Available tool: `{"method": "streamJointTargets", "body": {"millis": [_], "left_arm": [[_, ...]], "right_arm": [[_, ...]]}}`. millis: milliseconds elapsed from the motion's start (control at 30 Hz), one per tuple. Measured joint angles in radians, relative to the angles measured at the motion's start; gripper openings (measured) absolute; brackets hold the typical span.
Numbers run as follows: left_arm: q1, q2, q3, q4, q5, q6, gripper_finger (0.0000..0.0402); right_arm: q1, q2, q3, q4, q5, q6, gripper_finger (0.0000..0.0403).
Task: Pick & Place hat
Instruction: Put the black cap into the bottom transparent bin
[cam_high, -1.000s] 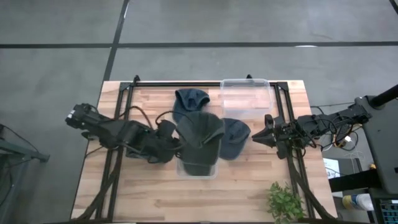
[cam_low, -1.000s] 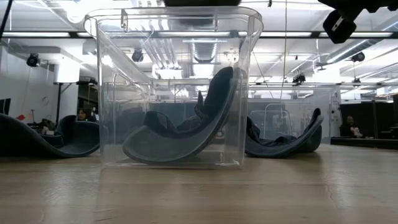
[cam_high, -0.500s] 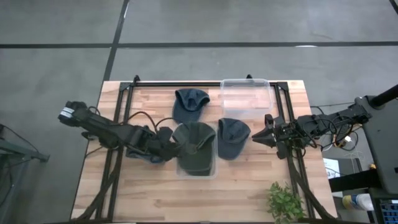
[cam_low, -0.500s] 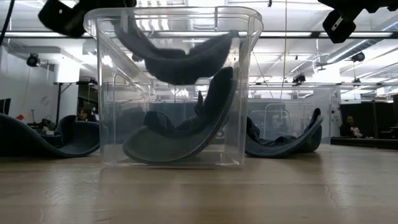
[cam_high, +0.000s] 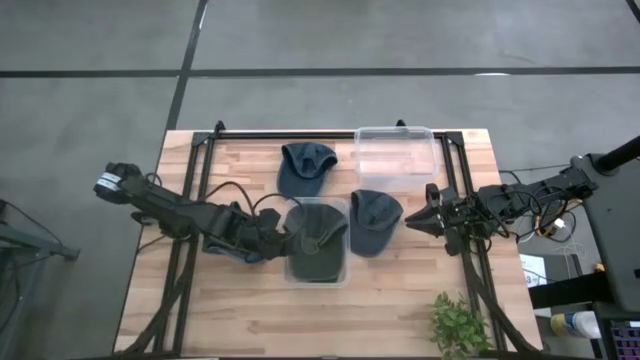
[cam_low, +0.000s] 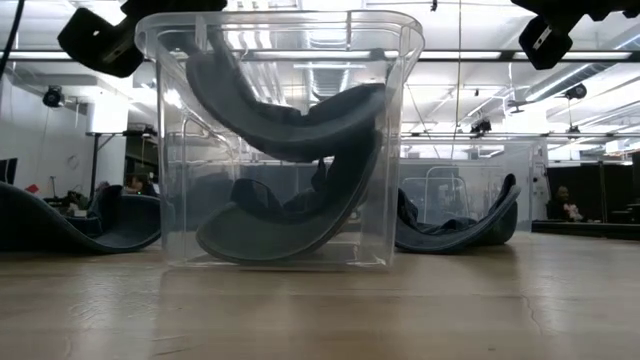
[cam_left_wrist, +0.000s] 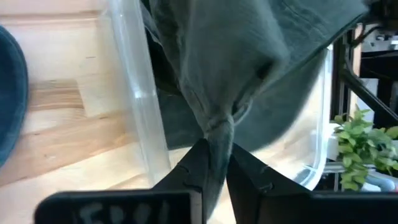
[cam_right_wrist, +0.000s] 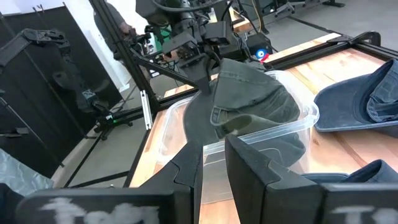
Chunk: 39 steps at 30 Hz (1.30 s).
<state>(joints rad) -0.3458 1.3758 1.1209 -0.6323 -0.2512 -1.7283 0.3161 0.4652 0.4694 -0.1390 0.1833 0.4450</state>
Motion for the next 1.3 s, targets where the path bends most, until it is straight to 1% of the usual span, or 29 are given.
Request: {"method": "streamJointTargets", "body": {"millis": [333, 433, 633, 833, 1000, 1133, 1233, 1300], "left_arm": [[0.001, 0.0, 0.003, -0.004, 0.0, 0.011, 0.0053], [0.001, 0.0, 0.003, -0.011, -0.001, 0.057, 0.0054], [0.004, 0.0, 0.003, -0.082, -0.011, 0.139, 0.0057], [0.006, -0.013, 0.003, -0.1, 0.002, 0.176, 0.0083], [0.006, -0.058, 0.007, -0.117, 0.001, 0.148, 0.0091], [0.005, -0.088, 0.042, -0.11, -0.043, 0.124, 0.0092], [0.005, -0.095, 0.092, -0.109, -0.097, 0.145, 0.0092], [0.006, -0.095, 0.127, -0.109, -0.109, 0.177, 0.0091]], "right_arm": [[0.0, 0.0, 0.0, 0.0, 0.0, 0.0, 0.0063], [0.0, 0.0, 0.0, 0.001, 0.0, 0.0, 0.0063], [0.0, 0.0, 0.0, 0.001, 0.0, 0.0, 0.0063], [0.0, 0.0, 0.0, 0.002, 0.0, 0.015, 0.0063], [0.0, 0.0, 0.0, 0.002, 0.0, 0.016, 0.0063], [0.0, 0.0, 0.0, 0.002, 0.0, 0.016, 0.0063], [0.0, 0.0, 0.0, 0.002, 0.0, 0.016, 0.0063], [0.0, 0.0, 0.0, 0.002, 0.0, 0.016, 0.0063]]}}
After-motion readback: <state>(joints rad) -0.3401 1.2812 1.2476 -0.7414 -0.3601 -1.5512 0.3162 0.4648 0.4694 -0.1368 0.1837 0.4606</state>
